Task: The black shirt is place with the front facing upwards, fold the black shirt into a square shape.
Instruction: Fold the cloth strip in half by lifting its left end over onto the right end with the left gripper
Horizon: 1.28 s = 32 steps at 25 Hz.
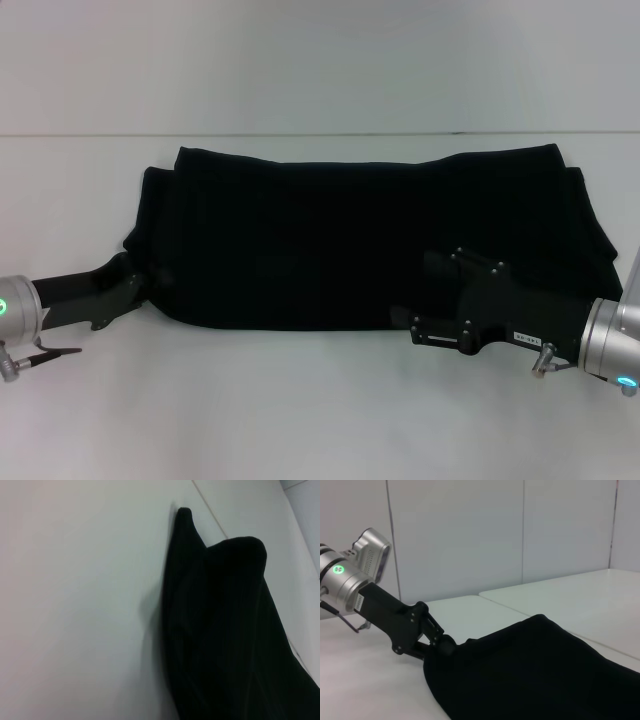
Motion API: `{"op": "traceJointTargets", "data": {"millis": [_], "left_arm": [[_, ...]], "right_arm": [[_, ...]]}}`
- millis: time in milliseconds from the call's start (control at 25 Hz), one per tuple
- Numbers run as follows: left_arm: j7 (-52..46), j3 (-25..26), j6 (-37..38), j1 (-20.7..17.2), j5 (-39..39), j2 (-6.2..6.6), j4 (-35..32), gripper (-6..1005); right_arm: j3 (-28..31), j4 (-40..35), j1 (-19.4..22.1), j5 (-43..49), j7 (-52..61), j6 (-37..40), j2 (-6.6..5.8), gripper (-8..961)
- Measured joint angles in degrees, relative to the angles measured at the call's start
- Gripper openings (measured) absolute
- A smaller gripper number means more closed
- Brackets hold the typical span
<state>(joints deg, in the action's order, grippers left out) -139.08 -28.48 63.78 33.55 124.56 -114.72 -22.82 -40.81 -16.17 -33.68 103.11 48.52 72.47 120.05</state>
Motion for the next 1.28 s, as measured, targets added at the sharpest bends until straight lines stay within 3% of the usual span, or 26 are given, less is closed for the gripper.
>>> {"op": "traceJointTargets", "data": {"millis": [200, 320, 600, 800, 1000, 1280], "left_arm": [[0.2, 0.0, -0.4, 0.1, -0.1, -0.09, 0.0, 250], [0.2, 0.2, -0.4, 0.1, -0.2, 0.03, 0.0, 57], [0.2, 2.4, 0.7, -2.0, -0.4, 0.94, -1.9, 51], [0.3, 7.1, 1.5, -4.3, -0.4, 3.75, -2.6, 52], [0.2, 10.8, 1.7, -5.9, 0.0, 5.18, -4.7, 52], [0.3, 13.9, 4.7, -5.4, -0.9, 5.96, -5.5, 51]], "right_arm": [[-0.1, 0.0, -0.1, 0.0, 0.1, 0.0, 0.0, 919], [-0.1, 0.0, -0.2, -0.1, 0.1, -0.1, 0.0, 919], [0.6, -0.4, -0.2, -0.3, 0.1, -0.1, -0.01, 918], [0.8, -0.6, -0.1, -0.9, 0.2, -0.1, -0.13, 918], [1.3, -0.7, 0.0, -2.0, 0.2, -0.1, -0.33, 919], [1.6, -0.7, 0.7, -2.1, 0.3, -0.3, -0.46, 919]]}}
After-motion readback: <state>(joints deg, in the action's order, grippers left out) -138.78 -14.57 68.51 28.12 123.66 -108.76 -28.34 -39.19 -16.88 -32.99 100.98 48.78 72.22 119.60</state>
